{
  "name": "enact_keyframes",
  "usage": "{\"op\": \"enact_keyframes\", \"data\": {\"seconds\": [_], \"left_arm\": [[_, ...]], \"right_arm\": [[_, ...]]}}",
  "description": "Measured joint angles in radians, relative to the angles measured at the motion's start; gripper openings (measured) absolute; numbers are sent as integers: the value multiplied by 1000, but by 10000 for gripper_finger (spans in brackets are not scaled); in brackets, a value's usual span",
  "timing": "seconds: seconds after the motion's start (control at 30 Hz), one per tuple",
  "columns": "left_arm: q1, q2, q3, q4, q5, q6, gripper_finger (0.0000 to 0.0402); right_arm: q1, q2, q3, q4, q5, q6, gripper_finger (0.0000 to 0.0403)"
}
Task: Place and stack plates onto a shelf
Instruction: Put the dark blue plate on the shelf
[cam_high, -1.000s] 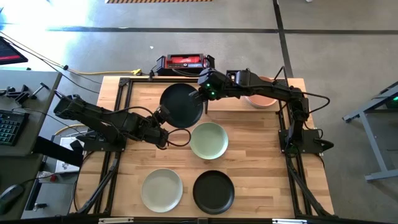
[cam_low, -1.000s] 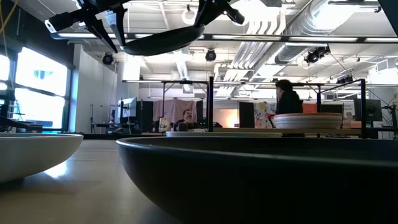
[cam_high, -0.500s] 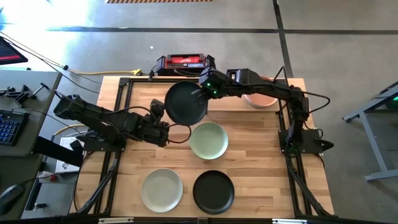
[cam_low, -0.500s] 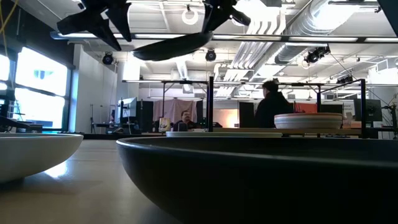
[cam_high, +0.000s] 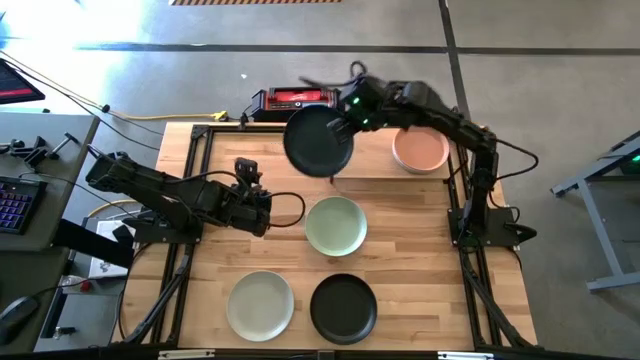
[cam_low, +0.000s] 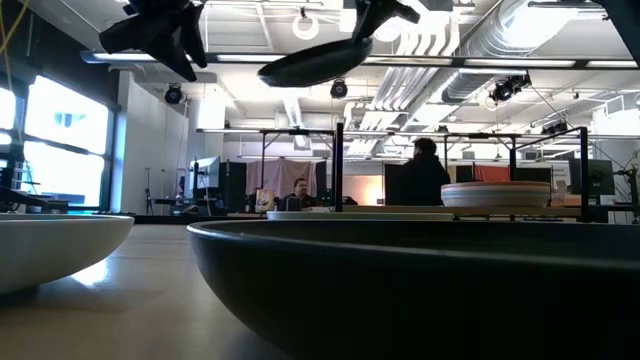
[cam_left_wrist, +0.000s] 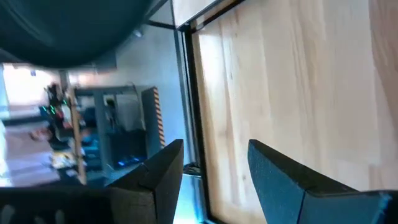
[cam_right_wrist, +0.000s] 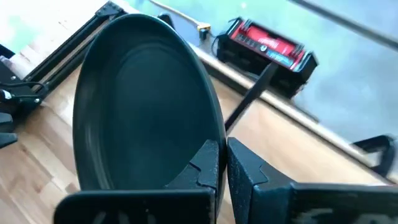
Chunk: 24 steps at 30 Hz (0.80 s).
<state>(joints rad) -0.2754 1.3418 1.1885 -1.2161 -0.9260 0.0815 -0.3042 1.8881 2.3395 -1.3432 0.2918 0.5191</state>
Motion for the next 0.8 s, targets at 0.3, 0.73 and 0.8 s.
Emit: {"op": "enact_keyframes", "data": {"seconds": [0.3, 0.73, 0.8], "left_arm": [[58, 0, 0, 1, 4, -225, 170], [197, 0, 0, 1, 26, -362, 170], [212, 0, 0, 1, 29, -383, 170]], "right_arm": [[-147, -108, -31, -61, -36, -138, 0], [-383, -150, -31, -162, -59, -314, 0], [-412, -150, -31, -161, -70, -329, 0]]}}
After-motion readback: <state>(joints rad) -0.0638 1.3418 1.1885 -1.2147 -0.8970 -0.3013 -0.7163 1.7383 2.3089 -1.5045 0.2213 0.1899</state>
